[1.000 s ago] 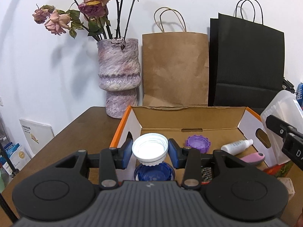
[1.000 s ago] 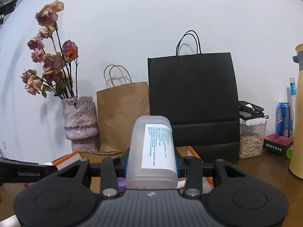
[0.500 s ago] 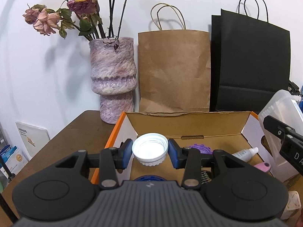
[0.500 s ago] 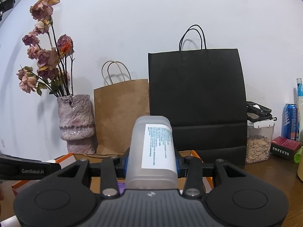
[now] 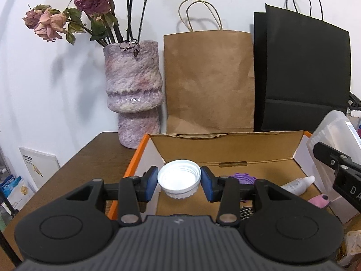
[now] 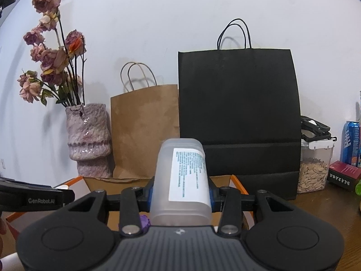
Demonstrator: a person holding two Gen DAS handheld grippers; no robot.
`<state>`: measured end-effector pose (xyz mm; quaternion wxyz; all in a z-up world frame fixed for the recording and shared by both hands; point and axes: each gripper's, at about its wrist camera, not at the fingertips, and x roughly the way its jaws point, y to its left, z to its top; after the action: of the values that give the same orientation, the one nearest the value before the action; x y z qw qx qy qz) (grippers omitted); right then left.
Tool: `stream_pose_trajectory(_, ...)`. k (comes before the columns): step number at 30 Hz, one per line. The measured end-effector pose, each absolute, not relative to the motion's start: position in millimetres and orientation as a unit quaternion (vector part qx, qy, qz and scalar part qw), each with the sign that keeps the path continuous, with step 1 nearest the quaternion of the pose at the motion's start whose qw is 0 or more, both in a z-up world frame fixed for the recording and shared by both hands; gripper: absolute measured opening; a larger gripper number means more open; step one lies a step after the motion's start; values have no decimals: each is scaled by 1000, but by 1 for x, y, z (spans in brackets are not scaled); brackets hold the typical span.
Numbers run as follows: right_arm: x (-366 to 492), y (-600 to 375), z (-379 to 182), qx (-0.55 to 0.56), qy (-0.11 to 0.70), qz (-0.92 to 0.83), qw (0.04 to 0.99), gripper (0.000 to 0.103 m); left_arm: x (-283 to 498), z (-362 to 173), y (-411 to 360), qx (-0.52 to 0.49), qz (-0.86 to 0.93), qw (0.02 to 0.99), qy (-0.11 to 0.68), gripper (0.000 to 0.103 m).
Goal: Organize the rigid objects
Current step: 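Open both tools to drop the white cap and bottle into the box, then move both tools back toward the white stick and plug adapter on the table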
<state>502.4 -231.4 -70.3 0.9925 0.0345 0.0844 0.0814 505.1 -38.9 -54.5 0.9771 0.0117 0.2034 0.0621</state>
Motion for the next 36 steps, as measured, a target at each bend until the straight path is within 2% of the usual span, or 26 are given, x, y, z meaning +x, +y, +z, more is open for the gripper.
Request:
stream_pose_trajectory(2, 504, -233, -71, 38, 93, 83, 991, 41, 505, -54, -38, 13, 66, 977, 200, 62)
stream_pose_trajectory(4, 505, -234, -72, 42, 98, 80, 991, 48, 503, -53, -38, 16, 73, 978, 194, 81)
stream_pose_trajectory(5, 505, -234, -71, 42, 98, 79, 991, 63, 502, -52, -38, 18, 75, 979, 190, 84)
stream_pose_trajectory(6, 503, -233, -71, 42, 93, 77, 992, 80, 501, -51, -38, 19, 78, 979, 186, 93)
stream_pose_trajectory(7, 502, -234, -71, 41, 88, 75, 992, 87, 501, -51, -38, 19, 80, 980, 183, 103)
stream_pose_trajectory(8, 500, -234, -70, 40, 82, 73, 993, 95, 499, -50, -38, 19, 81, 981, 177, 103)
stream_pose_trajectory(11, 498, -234, -69, 41, 76, 69, 994, 103, 497, -48, -39, 21, 82, 981, 172, 103)
stream_pose_trajectory(36, 477, -240, -65, 34, 54, 54, 997, 103, 477, -44, -34, 9, 94, 981, 171, 103)
